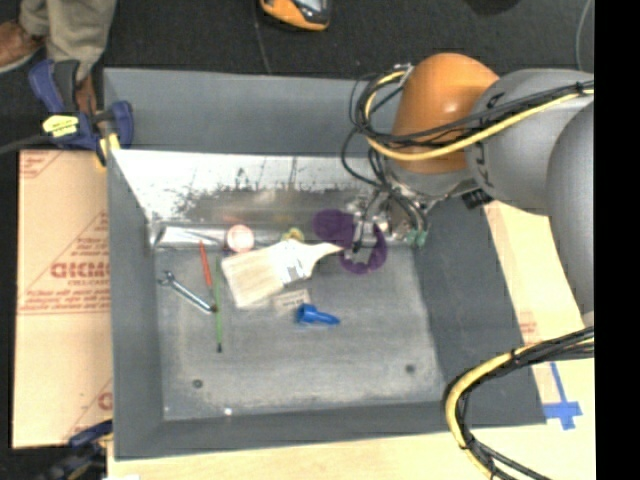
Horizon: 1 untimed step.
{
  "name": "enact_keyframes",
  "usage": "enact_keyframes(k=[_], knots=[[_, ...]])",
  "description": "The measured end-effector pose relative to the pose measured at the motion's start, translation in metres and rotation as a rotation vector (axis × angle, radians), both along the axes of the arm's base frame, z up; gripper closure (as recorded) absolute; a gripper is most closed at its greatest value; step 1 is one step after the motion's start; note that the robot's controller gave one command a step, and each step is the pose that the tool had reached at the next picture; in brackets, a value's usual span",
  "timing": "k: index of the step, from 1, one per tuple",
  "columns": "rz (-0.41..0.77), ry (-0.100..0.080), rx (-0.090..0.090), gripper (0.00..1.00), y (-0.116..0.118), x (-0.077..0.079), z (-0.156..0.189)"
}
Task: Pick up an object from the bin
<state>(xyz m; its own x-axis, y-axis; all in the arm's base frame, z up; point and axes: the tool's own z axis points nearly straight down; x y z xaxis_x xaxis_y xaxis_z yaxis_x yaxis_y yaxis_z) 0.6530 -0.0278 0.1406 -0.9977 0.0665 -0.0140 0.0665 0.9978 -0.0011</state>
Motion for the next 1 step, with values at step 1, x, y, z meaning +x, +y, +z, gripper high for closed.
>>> enact_keyframes(k=[1], knots=[[0.001,-0.004,-0.001,1.00,-0.0005,0.0008,0.0251]])
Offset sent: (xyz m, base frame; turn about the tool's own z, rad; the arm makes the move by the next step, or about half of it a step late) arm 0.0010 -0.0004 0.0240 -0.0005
